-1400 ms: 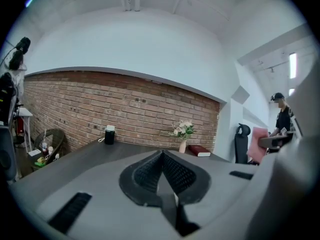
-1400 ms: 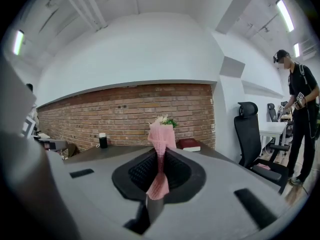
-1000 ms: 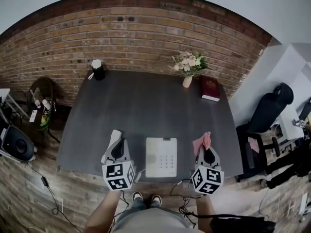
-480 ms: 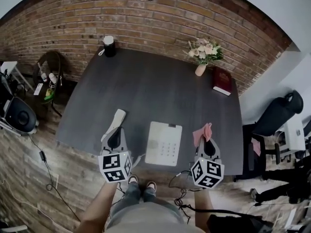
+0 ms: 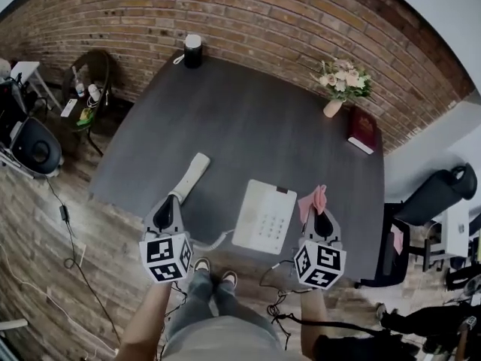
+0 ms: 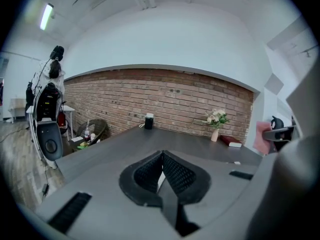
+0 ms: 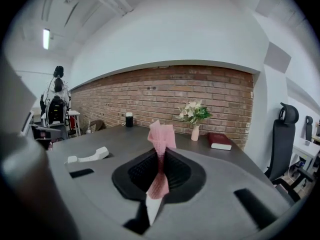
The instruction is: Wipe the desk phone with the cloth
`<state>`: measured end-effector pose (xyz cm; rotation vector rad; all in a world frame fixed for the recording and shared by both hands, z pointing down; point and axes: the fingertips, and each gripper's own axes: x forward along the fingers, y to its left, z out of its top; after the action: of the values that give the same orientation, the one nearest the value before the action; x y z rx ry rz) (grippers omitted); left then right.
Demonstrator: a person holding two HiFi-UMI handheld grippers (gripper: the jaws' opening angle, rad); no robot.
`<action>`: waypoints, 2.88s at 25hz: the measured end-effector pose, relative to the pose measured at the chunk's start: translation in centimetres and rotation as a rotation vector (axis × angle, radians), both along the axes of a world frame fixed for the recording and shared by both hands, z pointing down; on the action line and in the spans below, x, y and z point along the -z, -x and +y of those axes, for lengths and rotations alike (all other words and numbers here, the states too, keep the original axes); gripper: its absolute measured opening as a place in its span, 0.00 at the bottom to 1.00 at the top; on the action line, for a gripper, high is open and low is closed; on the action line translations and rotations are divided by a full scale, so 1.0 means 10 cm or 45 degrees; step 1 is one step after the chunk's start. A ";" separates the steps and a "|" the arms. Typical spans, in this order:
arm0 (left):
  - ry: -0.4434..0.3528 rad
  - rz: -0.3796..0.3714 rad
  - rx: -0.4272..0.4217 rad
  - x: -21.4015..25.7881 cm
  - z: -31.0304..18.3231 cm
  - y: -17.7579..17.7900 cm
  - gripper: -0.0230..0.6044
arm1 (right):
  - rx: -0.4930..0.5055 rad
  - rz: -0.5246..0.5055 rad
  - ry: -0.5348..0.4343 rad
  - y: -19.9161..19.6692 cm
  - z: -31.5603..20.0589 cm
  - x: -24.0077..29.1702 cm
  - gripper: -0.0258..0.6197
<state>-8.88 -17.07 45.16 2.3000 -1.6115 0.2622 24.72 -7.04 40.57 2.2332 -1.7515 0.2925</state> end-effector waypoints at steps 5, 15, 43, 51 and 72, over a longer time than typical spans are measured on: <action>0.033 -0.005 0.066 -0.14 0.02 0.29 0.04 | 0.071 0.094 0.046 0.17 -0.17 -0.06 0.07; 0.074 -0.019 0.164 -0.30 0.01 0.75 0.04 | 0.234 0.361 0.199 0.53 -0.50 -0.20 0.07; 0.160 -0.025 0.273 -0.63 0.10 1.10 0.04 | 0.629 1.019 0.815 0.96 -0.93 -1.14 0.07; 0.171 -0.042 0.289 -0.63 0.15 1.17 0.04 | 0.672 0.986 0.895 1.01 -0.96 -1.35 0.07; 0.165 -0.025 0.271 -0.63 0.15 1.12 0.04 | 0.759 0.936 1.010 1.10 -0.76 -1.56 0.07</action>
<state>-20.09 -15.60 51.41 2.0175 -1.7766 0.3282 13.71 -14.61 56.14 1.0097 -1.4228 0.0036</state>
